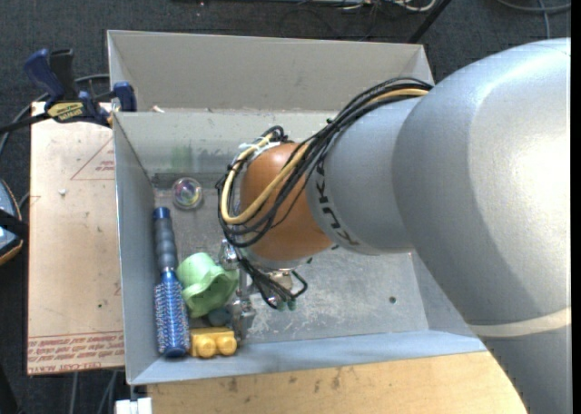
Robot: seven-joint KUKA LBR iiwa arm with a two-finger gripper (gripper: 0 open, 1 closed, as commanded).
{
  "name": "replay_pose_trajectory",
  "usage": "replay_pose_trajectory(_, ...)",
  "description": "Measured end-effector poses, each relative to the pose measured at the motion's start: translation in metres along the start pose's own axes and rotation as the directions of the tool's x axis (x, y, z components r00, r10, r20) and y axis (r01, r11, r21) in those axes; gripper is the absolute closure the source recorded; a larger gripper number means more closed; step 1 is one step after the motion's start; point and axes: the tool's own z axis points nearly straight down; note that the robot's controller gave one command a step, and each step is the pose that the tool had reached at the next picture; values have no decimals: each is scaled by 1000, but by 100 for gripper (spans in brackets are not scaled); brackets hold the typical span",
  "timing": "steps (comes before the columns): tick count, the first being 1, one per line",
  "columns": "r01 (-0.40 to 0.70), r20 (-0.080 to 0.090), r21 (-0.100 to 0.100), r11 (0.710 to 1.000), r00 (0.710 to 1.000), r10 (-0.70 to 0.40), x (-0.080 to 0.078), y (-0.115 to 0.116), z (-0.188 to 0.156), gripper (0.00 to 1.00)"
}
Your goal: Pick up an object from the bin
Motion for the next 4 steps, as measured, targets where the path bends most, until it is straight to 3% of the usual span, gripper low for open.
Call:
replay_pose_trajectory(1,-2,0,-4,1000,1000,2,-1,0,-2,100)
replay_pose_trajectory(2,-32,-3,11,999,999,32,-1,37,-1,100)
replay_pose_trajectory(3,-213,-7,-4,977,977,213,-94,28,-31,100)
replay_pose_trajectory(4,-204,-1,-8,979,979,204,-97,27,-166,100)
